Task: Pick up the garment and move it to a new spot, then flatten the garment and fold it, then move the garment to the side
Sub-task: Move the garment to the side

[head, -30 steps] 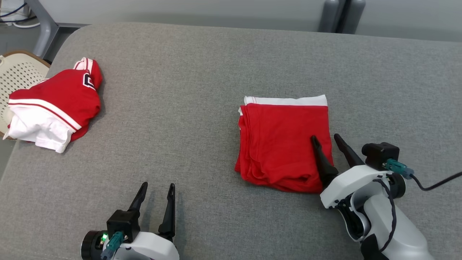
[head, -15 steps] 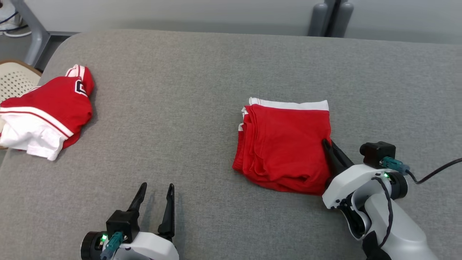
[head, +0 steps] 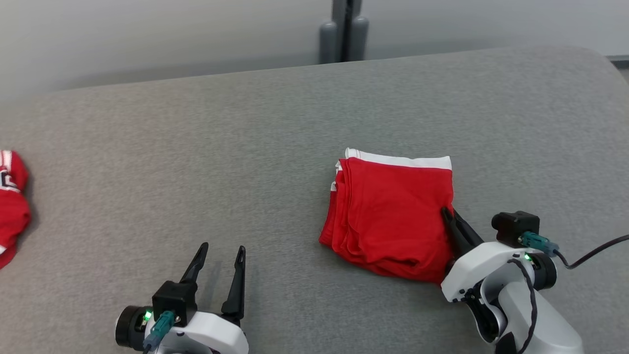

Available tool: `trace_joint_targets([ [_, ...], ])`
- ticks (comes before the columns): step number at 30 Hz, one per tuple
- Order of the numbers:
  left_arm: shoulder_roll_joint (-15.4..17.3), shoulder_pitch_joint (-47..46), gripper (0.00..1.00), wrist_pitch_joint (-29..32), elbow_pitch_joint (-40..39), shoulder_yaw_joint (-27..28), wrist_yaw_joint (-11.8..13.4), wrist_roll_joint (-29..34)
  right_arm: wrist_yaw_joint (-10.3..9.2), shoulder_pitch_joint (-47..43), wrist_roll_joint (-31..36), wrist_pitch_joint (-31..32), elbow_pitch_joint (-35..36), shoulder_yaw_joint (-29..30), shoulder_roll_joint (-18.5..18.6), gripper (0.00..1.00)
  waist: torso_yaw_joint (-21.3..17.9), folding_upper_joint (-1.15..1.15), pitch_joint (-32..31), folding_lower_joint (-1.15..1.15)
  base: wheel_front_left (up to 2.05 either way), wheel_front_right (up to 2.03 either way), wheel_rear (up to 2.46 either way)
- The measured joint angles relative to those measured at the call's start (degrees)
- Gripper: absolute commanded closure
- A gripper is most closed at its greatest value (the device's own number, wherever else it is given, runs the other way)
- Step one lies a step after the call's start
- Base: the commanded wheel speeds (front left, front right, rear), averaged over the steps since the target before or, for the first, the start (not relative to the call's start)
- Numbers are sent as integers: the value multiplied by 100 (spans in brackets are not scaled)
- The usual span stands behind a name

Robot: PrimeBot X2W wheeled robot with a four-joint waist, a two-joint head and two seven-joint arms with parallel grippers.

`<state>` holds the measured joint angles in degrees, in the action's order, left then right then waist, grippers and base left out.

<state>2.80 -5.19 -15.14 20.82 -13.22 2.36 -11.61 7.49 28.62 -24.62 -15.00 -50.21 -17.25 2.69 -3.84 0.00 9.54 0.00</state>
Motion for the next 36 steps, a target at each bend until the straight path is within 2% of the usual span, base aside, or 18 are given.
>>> trace_joint_targets([
  [3, -3, -105, 0, 0, 8, -73, -37, 42, 0, -36, 25, 0, 9, 18, 9, 100, -377, 0, -9, 0, 0, 0, 0],
  [4, -3, -105, 0, 0, 8, -73, -37, 42, 0, -36, 25, 0, 9, 18, 9, 100, -377, 0, -9, 0, 0, 0, 0],
  [5, -2, -156, 0, 0, 10, -112, -54, 48, 0, -81, 31, 1, 16, 29, 9, 100, -620, 0, -7, 0, 0, 0, 0],
  [12, -3, -253, 0, 0, -20, -304, -180, 199, 0, -194, -18, 1, 102, -113, 8, 100, -1410, 0, 19, 0, 0, 0, 0],
  [21, -5, -358, 0, 0, -99, -587, -281, 256, 0, -207, -3, 0, 130, -149, 9, 100, -2017, 0, 110, 0, 0, 0, 0],
  [26, -3, -446, 0, 0, -73, -630, -310, 304, 0, -63, 191, 0, 185, -153, 11, 100, -2095, 0, 270, 0, 0, 0, 0],
  [31, -5, -525, 0, 0, -75, -654, -338, 370, 0, 202, 643, 0, 30, 229, 37, 100, -1908, 0, 386, 0, 0, 0, 0],
  [36, -7, -607, 0, 0, -122, -647, -360, 492, 1, 588, 1154, 0, -235, 843, 433, 100, -1577, 0, 513, 0, 0, 0, 0],
])
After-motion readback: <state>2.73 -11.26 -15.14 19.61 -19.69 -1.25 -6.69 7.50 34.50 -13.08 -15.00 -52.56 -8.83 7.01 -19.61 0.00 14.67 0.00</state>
